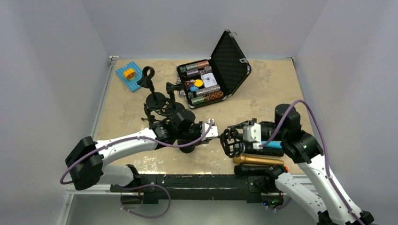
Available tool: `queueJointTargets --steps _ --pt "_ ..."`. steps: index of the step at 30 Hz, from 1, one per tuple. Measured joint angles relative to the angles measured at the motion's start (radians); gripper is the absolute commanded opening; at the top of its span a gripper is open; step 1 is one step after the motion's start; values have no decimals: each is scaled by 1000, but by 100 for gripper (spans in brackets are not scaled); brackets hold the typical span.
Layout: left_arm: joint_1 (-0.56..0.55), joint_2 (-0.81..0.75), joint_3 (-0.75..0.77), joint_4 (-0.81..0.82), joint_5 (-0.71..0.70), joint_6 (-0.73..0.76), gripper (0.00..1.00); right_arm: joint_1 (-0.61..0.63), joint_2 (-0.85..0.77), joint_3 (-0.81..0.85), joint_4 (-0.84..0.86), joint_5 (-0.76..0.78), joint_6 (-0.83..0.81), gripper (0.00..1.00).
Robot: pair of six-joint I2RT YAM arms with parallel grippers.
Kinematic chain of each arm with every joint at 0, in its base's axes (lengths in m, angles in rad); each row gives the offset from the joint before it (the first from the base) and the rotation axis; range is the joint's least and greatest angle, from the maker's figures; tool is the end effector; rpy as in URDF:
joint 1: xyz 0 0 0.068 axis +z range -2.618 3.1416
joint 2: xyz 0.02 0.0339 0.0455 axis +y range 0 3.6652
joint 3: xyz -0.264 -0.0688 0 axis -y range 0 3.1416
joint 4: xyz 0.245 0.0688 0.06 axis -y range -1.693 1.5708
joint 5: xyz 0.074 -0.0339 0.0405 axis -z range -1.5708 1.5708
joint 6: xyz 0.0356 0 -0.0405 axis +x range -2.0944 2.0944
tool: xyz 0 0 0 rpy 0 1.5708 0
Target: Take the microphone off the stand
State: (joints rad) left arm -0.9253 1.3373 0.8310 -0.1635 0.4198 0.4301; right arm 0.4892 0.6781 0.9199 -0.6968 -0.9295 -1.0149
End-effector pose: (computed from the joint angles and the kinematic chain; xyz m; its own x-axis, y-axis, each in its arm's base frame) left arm 0.1603 -0.2370 0.2379 0.0448 0.5734 -0.8181 0.9935 0.0606 0.0969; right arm 0.0956 0.0832 0.3542 0.5738 -0.2702 -0.7731 -0.8131 -0.0752 -0.5772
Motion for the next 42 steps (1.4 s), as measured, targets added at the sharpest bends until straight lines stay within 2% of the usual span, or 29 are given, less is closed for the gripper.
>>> queueJointTargets --steps 2,3,5,7,10,14,18,21,27,28,33,34,35,37,38,40,42 --pt "-29 -35 -22 43 -132 -120 0 -10 10 0 92 29 161 0" --pt "-33 -35 -22 53 -158 -155 6 -17 13 0 127 41 217 0" --pt "-34 -30 -27 79 -177 -209 35 -24 20 0 155 58 274 0" --pt "-34 -32 -42 101 -151 -222 52 -25 19 0 157 65 292 0" --pt "-18 -37 -50 87 -103 -237 60 -23 11 0 95 51 282 0" --pt "65 -61 -42 53 39 -205 65 -21 -4 2 0 16 154 0" --pt "148 -34 60 -75 268 -98 64 -16 -7 20 -121 -24 -72 0" --pt "174 52 209 -225 412 65 63 -12 -6 33 -206 -43 -254 0" --pt "150 219 366 -426 533 285 59 -8 -3 40 -277 -59 -478 0" --pt "142 246 379 -459 541 314 56 -6 0 43 -283 -59 -498 0" --pt "94 324 399 -549 537 399 21 -3 13 49 -296 -69 -547 0" --pt "93 325 394 -531 529 388 14 -3 13 49 -299 -73 -546 0" --pt "93 319 381 -504 522 361 1 -3 13 49 -298 -76 -539 0" --pt "92 269 309 -394 490 268 0 -3 13 48 -277 -74 -484 0" --pt "88 225 253 -307 448 203 0 -3 12 45 -234 -62 -407 0" --pt "72 126 142 -148 340 87 0 -3 14 37 -140 -33 -234 0" --pt "38 36 55 -19 164 -14 0 -5 27 30 -13 26 13 0"
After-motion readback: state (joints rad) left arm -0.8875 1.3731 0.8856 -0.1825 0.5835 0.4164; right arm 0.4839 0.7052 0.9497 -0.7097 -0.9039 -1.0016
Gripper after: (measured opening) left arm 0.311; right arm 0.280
